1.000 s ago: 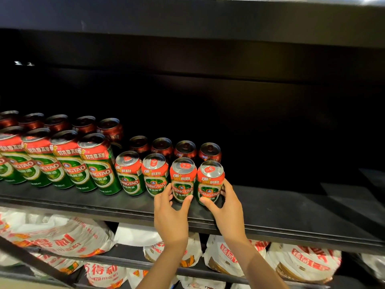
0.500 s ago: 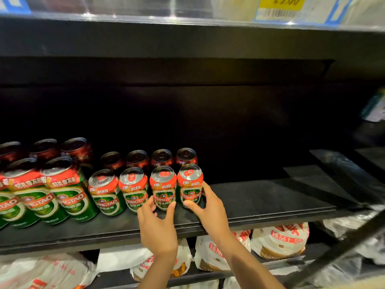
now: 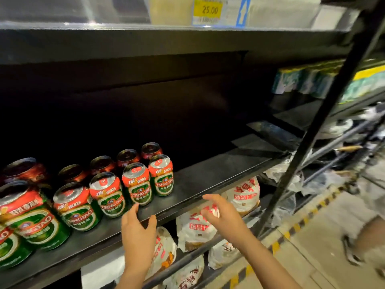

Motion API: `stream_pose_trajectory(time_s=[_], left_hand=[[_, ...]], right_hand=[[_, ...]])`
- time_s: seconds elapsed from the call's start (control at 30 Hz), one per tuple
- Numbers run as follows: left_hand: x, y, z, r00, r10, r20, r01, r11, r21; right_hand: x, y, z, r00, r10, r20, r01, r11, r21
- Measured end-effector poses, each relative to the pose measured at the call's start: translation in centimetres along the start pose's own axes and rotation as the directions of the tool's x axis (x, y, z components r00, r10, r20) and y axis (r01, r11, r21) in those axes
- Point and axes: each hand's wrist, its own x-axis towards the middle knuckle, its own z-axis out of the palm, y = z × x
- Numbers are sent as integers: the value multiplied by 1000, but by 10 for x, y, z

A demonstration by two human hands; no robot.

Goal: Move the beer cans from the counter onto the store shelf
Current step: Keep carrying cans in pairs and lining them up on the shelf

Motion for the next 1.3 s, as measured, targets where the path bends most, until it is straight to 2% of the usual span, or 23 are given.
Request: stream_pose_trajectory(time_s=[0.1,0.17,0.23,0.33,0.47,0.63,0.77,0.83,0.9,1.0,1.07,1.13,1.23,1.3], left_hand=[[-13,9,0,977,98,191,-141,964,227],[-28,18,5,919,155,362,-263,926,271],[-49,28,16,794,236,560,-407,891,202],[-83,43,32,569,314,760,-544,837,62],[-147,69,54,307,345,887,-652,755,-68],[-243,91,71,49,430,902,-793,566,-226],[-358,99,80,-177,448,876,-809,441,-389],[-427,99,77,-318,449,835,-770,391,-504],[-499,95,73,-448,443,776,-701,365,-613],[-603,89,57,-602,393,695,-599,354,-718],[-665,83,45,-685,353,637,-544,335,-770],[-716,78,32,-746,310,589,-505,314,-804],[-770,74,20,-814,228,533,-443,349,-826],[-798,76,22,-838,189,512,-427,358,-830]], right_hand=[[-51,17,-20,991,108,-82,-110,993,-29],[-88,27,-30,972,193,-134,-202,978,-58],[-132,36,-40,943,269,-196,-289,954,-83],[-195,46,-48,890,374,-262,-406,910,-79],[-291,54,-56,796,474,-378,-534,843,-68],[-412,60,-61,629,557,-541,-663,749,1],[-539,54,-54,435,642,-632,-758,639,127],[-612,46,-46,301,682,-666,-805,556,206],[-685,38,-37,135,723,-677,-826,460,326],[-779,26,-18,-110,757,-644,-813,305,497],[-828,17,-4,-228,744,-628,-789,237,567],[-866,9,8,-306,730,-611,-762,196,617],[-906,4,15,-379,730,-569,-692,185,698],[-923,8,9,-398,733,-551,-662,186,726]])
